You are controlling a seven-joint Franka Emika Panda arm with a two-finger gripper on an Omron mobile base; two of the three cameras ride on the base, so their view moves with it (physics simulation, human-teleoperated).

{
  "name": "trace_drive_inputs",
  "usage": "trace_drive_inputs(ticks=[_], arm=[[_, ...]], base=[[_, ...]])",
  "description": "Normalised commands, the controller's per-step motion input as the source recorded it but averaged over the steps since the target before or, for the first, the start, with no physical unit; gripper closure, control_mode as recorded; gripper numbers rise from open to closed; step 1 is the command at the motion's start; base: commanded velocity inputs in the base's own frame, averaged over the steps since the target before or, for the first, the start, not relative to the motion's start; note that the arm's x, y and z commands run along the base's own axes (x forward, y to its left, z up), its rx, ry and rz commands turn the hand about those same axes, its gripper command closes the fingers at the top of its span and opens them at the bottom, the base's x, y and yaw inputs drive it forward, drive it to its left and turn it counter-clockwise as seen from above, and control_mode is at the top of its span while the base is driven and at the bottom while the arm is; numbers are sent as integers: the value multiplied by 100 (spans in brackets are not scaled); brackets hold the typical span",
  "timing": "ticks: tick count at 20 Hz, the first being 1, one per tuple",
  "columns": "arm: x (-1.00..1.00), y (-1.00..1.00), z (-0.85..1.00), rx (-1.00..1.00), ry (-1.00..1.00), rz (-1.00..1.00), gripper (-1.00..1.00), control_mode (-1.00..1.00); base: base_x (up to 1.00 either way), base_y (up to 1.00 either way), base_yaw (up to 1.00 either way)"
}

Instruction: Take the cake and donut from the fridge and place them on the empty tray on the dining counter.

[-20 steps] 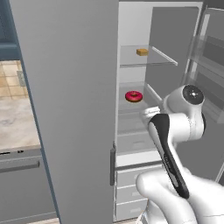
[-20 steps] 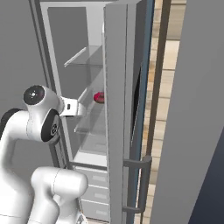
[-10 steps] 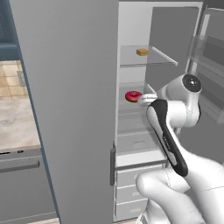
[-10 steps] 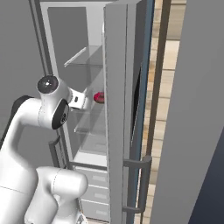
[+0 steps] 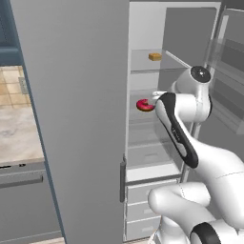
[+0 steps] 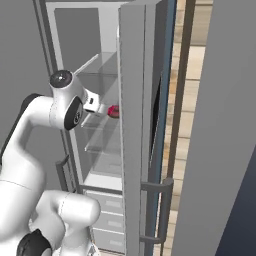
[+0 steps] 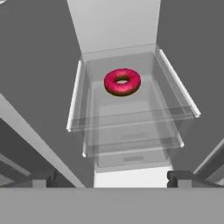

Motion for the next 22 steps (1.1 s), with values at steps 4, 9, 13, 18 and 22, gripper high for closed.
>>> trace_drive_inputs(ticks=[4,9,13,18,22], arm=[[27,-5,0,0,-1,0,-100,-100],[30,0,1,0,-5,0,-100,-100],[35,0,6,0,-1,0,-100,-100],[16,0,21,0,0,0,-100,-100],[0,-2,41,0,0,0,-100,-100]], base=[[0,0,0],[0,0,0],[0,0,0],[0,0,0],[0,0,0]])
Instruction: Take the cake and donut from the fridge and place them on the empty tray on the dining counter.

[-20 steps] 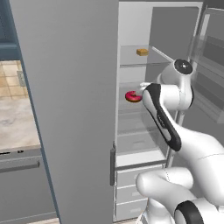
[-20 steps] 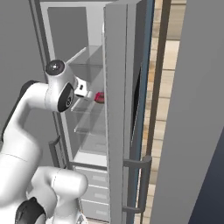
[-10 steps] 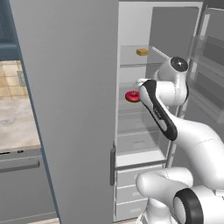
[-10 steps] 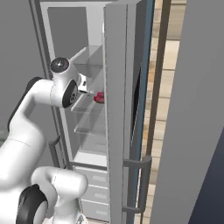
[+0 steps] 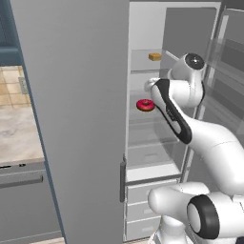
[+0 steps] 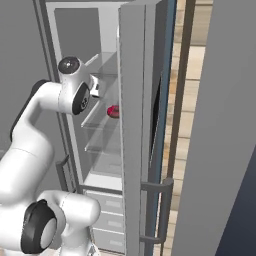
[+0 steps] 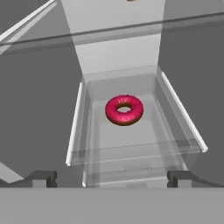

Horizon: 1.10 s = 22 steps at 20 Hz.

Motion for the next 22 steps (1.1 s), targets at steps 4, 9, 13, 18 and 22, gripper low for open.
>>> trace_drive_inputs(ticks=[4,9,13,18,22], arm=[[12,-15,31,0,0,0,-100,-100],[40,-34,4,0,0,-1,-100,-100],[40,-21,0,-2,-5,0,-100,-100],[19,-1,0,-8,-15,0,-100,-100],[12,0,1,-8,-14,0,-100,-100]], base=[[0,0,0],[0,0,0],[0,0,0],[0,0,0],[0,0,0]])
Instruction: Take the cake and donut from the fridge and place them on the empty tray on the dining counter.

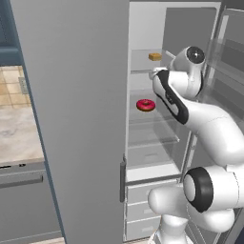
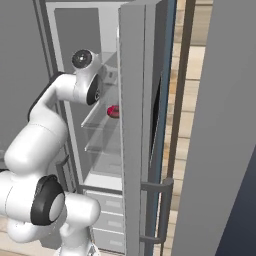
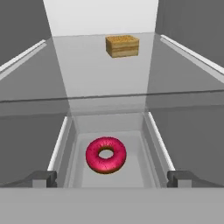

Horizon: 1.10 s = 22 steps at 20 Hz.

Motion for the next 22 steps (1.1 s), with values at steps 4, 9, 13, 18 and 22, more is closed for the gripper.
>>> trace_drive_inputs(ticks=[4,9,13,18,22], arm=[[8,-1,23,-2,-5,0,-100,-100],[4,-1,42,0,-1,0,-100,-100],[29,-8,22,0,0,0,-100,-100],[46,-12,1,0,0,0,-100,-100],[55,-12,0,0,0,0,-100,-100]], base=[[0,0,0],[0,0,0],[0,0,0],[0,0,0],[0,0,0]])
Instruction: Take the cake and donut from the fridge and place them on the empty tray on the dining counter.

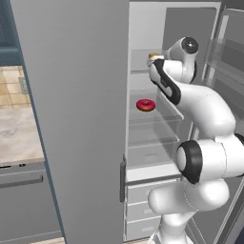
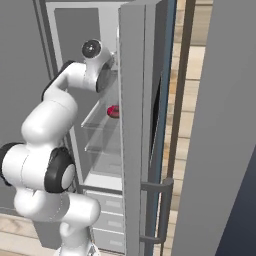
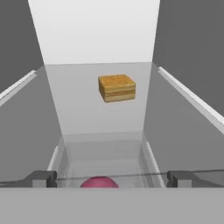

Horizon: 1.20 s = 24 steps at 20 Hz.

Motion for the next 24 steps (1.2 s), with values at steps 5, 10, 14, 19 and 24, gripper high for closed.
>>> trace_drive_inputs(ticks=[5,10,14,19,24], arm=[[55,-10,0,0,0,0,-100,-100],[58,-6,0,0,0,0,-100,-100],[58,-11,0,0,0,0,-100,-100],[60,-13,0,0,0,0,-100,-100],[56,-8,0,0,0,0,-100,-100]], base=[[0,0,0],[0,0,0],[0,0,0],[0,0,0],[0,0,0]])
